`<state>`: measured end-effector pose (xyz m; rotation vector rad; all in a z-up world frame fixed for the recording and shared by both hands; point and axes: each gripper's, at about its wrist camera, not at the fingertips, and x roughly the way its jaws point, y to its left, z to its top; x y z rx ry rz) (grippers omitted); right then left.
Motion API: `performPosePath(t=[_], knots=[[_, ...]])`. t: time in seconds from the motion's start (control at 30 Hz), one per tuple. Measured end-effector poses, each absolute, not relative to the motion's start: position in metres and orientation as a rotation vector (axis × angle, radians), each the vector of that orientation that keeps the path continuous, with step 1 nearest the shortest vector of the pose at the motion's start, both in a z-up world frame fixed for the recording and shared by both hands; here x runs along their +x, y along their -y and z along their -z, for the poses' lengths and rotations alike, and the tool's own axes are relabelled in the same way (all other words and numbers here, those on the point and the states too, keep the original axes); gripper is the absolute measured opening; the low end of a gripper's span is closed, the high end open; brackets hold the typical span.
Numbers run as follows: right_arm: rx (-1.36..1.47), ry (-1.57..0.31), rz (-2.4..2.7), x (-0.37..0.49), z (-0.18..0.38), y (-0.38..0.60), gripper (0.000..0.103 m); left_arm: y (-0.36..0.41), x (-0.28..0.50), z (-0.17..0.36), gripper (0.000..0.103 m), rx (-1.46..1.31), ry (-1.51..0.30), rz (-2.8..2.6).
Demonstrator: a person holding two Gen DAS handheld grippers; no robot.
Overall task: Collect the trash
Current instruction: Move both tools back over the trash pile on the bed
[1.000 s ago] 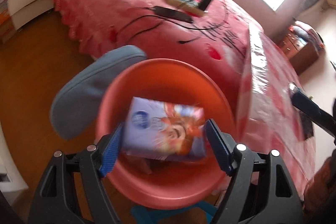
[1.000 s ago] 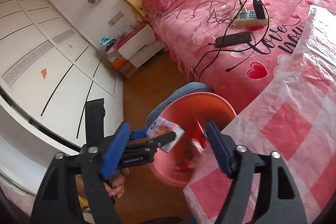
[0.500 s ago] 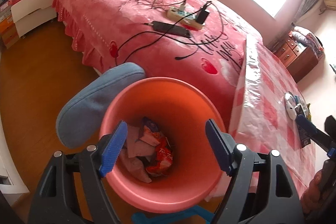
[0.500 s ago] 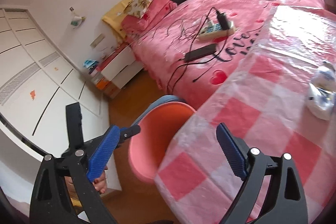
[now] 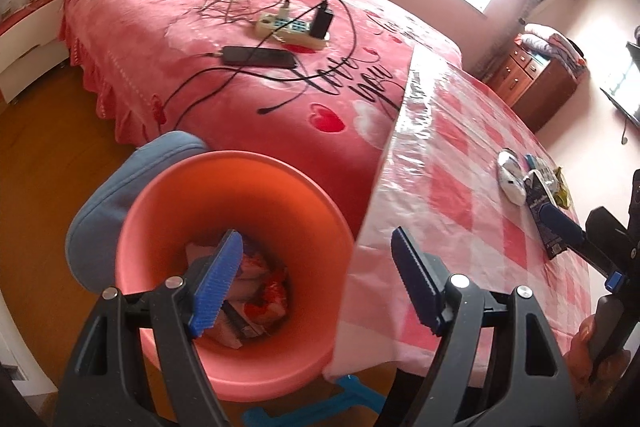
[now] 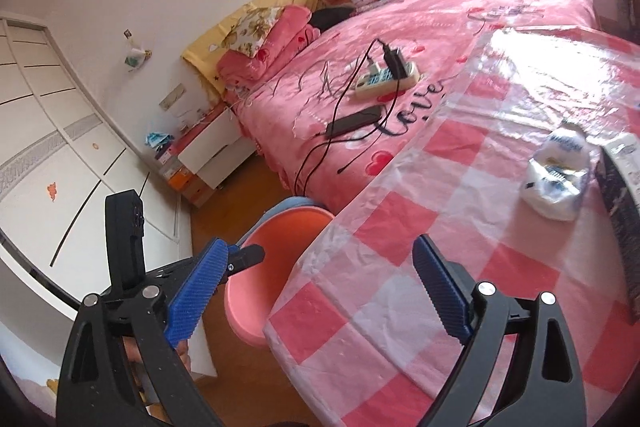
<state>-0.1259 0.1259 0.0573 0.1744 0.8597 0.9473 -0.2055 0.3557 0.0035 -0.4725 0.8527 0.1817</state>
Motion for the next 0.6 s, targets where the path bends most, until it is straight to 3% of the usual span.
performPosePath(t=[0.6], knots=[[0.232, -0.77, -0.852, -0.119, -0.071, -0.061, 0.095, -0.288, -0.18, -0.022, 0.078, -0.39, -0.875, -0.08]])
